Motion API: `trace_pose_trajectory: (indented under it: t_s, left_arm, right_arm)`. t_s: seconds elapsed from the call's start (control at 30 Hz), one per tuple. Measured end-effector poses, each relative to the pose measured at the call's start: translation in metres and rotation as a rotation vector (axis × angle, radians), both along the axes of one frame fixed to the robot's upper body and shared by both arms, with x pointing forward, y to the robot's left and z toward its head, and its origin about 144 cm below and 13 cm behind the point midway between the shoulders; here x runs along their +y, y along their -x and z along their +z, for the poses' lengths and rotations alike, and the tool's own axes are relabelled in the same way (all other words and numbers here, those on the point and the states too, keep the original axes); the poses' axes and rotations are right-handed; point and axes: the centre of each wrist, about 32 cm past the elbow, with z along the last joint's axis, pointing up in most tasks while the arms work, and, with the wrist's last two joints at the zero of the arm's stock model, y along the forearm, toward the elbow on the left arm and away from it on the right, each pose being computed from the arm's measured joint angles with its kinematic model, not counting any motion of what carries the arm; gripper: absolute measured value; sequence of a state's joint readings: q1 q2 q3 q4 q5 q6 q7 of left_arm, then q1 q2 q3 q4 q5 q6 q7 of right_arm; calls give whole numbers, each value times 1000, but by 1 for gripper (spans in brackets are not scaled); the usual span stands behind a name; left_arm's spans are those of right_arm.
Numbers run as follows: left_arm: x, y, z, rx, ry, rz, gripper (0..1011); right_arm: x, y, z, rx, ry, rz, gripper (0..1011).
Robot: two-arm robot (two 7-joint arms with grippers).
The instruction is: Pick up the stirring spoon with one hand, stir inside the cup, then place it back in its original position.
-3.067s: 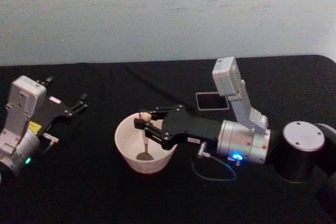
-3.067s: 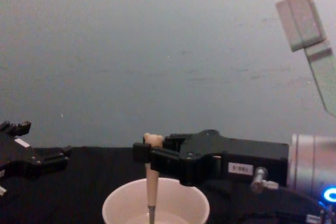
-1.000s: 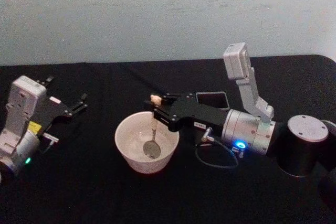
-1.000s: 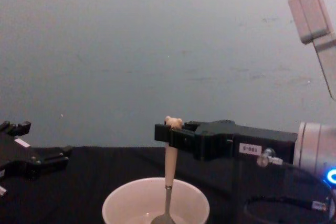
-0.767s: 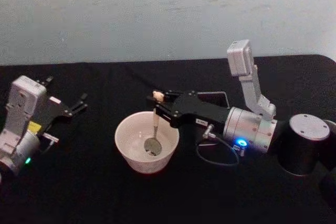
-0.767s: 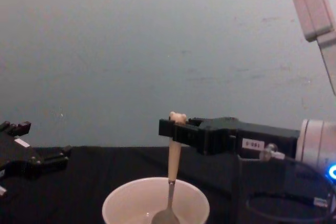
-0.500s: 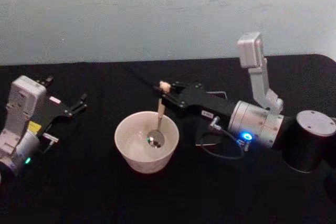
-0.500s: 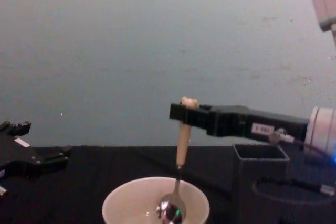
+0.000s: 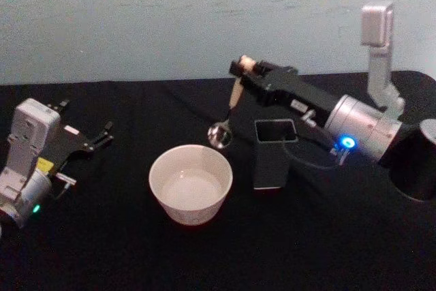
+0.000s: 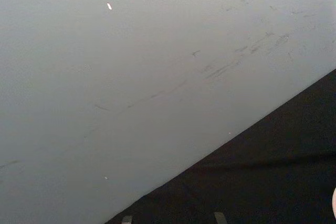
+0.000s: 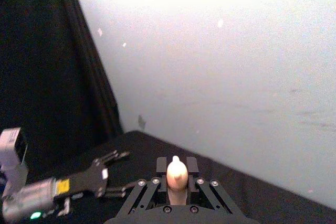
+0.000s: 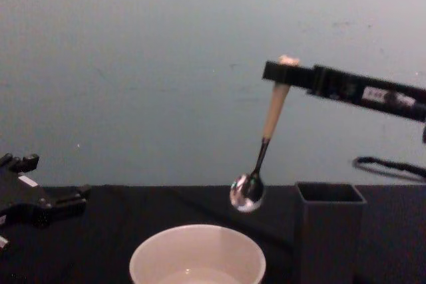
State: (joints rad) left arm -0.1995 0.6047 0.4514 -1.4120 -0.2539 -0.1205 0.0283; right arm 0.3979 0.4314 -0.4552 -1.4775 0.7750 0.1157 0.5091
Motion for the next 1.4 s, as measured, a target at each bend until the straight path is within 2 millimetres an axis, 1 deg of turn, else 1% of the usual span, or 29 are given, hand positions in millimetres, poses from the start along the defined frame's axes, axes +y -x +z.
trace_pose_trajectory:
  t_s: [0.03, 0.13, 0.33, 0.37, 0.5, 0.6, 1.0, 1.3, 1.4]
  left_arm:
    - [0, 0, 0, 0, 0, 0, 1001]
    - [0, 0, 0, 0, 0, 0, 1001]
    - [0, 0, 0, 0, 0, 0, 1001]
    - [0, 0, 0, 0, 0, 0, 1001]
    - [0, 0, 0, 0, 0, 0, 1001]
    - [0, 0, 0, 0, 0, 0, 1001]
    - [0, 0, 0, 0, 0, 0, 1001]
    - [0, 0, 0, 0, 0, 0, 1001]
    - [0, 0, 0, 0, 0, 0, 1001]
  right_arm:
    - [0, 0, 0, 0, 0, 0, 213]
    - [-10, 0, 6, -9, -29, -38, 213]
    - [-25, 5, 11, -21, -70, -89, 213]
    - [-25, 5, 11, -21, -70, -89, 213]
    - [-36, 12, 14, -36, -86, -122, 213]
    - [-40, 17, 15, -41, -86, -134, 213]
    - [-52, 32, 7, -14, -66, -158, 213]
    - [-56, 38, -1, 17, -47, -158, 213]
    - [-56, 38, -7, 35, -38, -158, 213]
